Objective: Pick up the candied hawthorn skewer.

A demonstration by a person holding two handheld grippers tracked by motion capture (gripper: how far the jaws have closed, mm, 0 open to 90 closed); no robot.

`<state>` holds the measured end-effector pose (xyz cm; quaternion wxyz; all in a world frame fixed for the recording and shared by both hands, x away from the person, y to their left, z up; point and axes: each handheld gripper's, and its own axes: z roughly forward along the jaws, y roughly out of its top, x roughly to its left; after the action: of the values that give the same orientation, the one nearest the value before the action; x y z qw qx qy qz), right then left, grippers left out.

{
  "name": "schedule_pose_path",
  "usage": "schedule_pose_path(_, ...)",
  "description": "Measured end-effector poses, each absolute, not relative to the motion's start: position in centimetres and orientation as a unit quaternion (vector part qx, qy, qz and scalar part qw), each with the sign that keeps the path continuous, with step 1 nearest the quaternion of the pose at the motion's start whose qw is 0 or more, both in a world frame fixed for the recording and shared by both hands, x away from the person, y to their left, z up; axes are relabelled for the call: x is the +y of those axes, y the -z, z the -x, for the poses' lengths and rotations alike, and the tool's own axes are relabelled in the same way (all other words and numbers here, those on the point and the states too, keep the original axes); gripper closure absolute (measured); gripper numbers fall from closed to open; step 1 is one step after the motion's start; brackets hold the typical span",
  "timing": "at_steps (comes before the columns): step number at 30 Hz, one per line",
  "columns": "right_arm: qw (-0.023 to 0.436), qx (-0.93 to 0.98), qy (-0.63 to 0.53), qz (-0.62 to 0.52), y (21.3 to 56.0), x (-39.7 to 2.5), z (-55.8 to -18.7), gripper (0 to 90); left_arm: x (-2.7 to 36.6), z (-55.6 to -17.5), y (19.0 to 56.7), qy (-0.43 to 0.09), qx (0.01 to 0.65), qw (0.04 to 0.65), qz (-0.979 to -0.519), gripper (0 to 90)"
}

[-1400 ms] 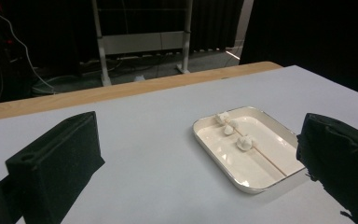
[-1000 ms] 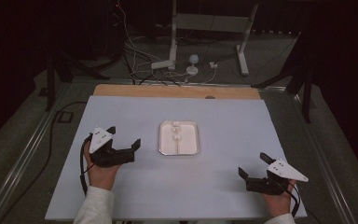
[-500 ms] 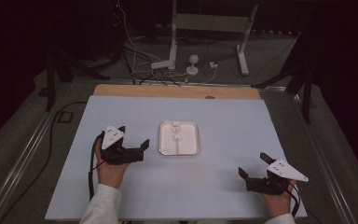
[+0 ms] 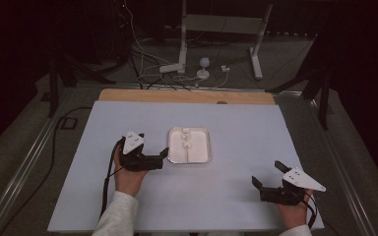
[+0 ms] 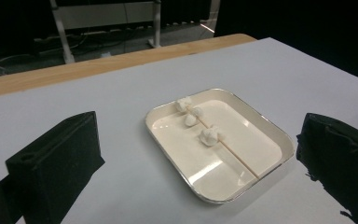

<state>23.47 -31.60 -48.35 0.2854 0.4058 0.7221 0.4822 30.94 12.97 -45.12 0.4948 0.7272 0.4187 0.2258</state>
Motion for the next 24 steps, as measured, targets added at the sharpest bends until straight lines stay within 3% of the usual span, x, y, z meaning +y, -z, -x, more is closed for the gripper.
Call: schedule_pose_path(24,0.283,0.723,-0.482,-0.406,48.4,-31.6,-23.5,0.0,8.4,-32.9,47.4,-0.202,0.412,0.472,-0.753,0.6)
